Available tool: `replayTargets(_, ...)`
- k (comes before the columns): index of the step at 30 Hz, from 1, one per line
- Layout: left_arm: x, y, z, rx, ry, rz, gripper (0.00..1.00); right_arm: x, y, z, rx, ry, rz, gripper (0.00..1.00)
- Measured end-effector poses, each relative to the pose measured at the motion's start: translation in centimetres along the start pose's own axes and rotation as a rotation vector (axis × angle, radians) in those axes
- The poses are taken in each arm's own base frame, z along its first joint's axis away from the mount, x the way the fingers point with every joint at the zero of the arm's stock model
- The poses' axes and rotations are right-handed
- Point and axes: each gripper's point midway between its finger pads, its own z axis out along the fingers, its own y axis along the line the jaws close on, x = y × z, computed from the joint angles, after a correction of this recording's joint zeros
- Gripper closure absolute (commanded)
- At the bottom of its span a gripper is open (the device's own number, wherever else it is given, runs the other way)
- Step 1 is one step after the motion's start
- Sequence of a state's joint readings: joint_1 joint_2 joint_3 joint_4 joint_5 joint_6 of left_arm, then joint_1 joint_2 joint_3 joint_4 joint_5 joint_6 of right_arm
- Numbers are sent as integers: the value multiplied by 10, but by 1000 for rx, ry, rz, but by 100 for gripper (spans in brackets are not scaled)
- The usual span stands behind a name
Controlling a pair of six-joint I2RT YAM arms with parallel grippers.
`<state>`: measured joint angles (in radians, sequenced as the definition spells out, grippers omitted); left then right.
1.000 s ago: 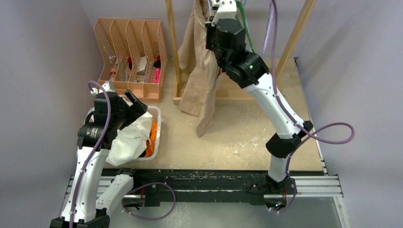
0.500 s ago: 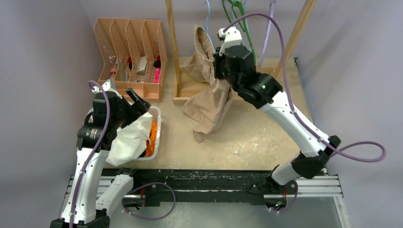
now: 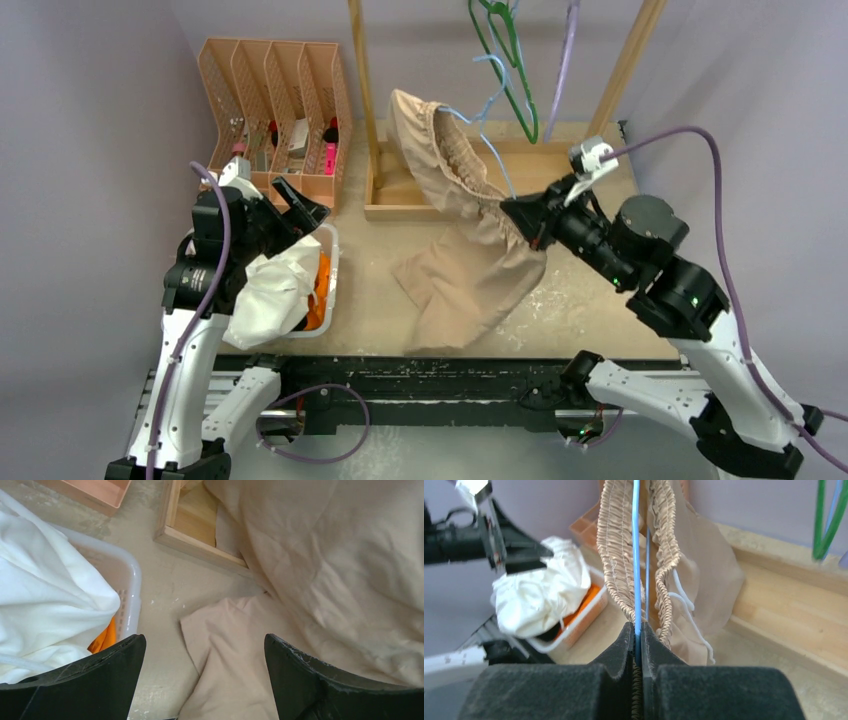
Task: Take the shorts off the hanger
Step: Pick up the hanger from the clothes rod, then remove the shorts from the hanger.
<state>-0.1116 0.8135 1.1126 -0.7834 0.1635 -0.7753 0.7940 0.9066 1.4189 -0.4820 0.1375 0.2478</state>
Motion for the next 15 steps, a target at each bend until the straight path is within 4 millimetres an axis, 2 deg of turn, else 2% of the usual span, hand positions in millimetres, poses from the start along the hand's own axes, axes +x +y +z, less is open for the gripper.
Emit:
replayTargets(2, 0, -3, 2, 12, 3, -1, 12, 19, -1, -9, -19, 23, 11, 100)
replayTargets(4, 0, -2, 3, 10, 9, -3, 13, 47, -7, -8, -4, 85, 29, 100)
replayTargets(9, 1, -8, 5, 37, 25, -18, 15, 154, -16, 21, 32, 382, 71, 100)
replayTargets(11, 2, -13, 8, 57, 37, -26, 16, 196, -18, 25, 35, 501, 86, 100)
replayTargets(13, 2, -21, 13, 91, 49, -40, 17, 215, -17, 21, 24, 552, 96, 100)
replayTargets(15, 5, -34, 19, 139, 60, -49, 17, 213, -13, 16, -7, 543, 107, 100)
